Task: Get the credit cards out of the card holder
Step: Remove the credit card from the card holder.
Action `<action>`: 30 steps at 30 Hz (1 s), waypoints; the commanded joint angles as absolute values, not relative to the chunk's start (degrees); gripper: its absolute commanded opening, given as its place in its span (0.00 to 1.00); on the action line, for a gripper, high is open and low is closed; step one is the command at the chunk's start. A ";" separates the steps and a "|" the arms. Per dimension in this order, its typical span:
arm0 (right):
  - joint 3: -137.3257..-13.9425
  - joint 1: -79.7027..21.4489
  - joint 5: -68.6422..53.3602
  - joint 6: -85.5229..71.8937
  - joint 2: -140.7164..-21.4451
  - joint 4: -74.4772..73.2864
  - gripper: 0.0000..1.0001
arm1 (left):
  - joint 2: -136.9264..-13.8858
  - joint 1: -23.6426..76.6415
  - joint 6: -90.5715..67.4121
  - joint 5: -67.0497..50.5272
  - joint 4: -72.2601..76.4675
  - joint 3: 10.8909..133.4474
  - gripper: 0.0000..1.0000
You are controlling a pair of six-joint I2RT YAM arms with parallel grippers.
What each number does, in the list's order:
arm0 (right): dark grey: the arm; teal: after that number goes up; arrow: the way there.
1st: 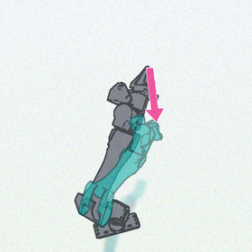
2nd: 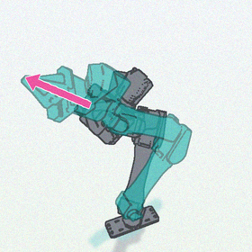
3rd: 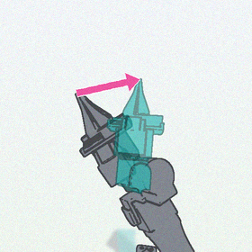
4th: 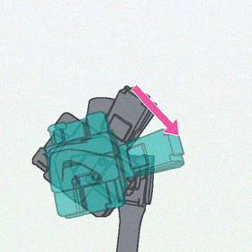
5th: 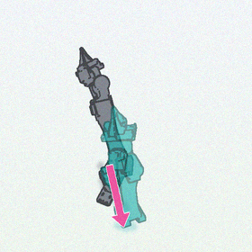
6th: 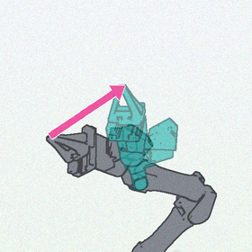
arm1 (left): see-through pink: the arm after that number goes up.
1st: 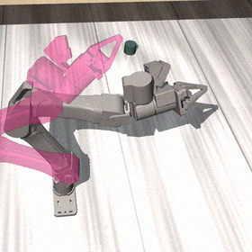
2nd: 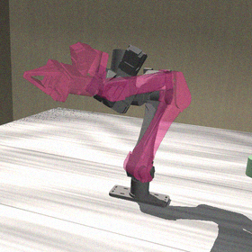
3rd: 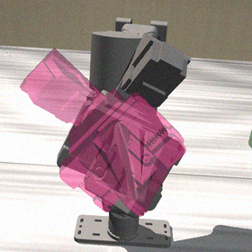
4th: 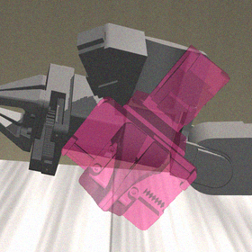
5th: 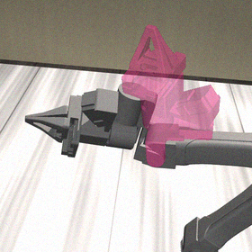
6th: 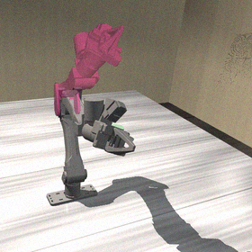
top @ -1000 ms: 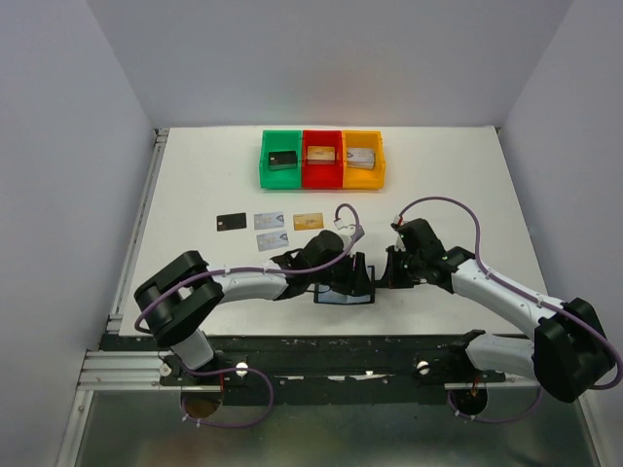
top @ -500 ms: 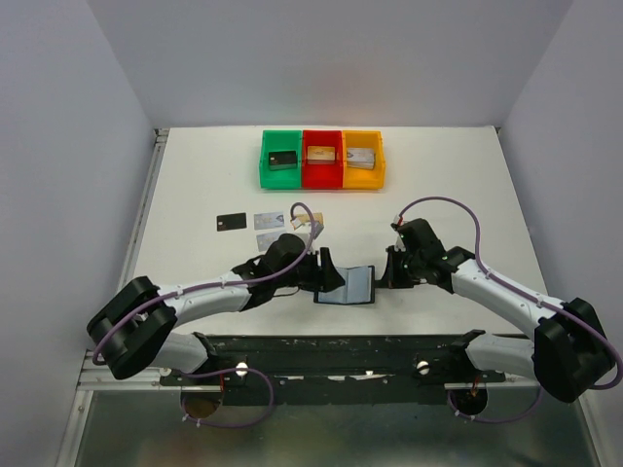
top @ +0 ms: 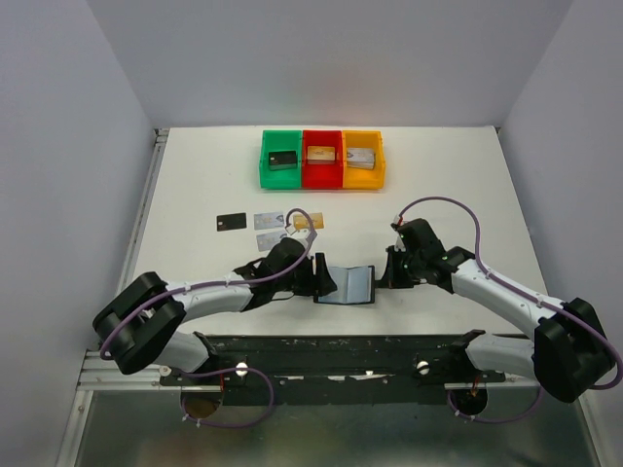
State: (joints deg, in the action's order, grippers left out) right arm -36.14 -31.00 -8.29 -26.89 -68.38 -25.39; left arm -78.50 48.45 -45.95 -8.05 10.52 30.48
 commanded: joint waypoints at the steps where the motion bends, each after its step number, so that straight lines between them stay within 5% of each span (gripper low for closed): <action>1: -35.60 -30.67 -7.47 -26.19 -68.73 -25.49 0.00 | -80.07 48.25 -46.14 -6.68 10.19 31.11 0.70; 30: -35.86 -30.67 -7.82 -26.54 -69.61 -25.05 0.00 | -75.41 49.57 -45.70 -1.65 9.58 30.94 0.70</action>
State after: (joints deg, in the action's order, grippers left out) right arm -36.14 -31.00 -8.29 -26.89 -69.12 -25.36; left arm -74.24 48.56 -46.28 -1.91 8.45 30.46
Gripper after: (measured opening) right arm 0.026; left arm 0.700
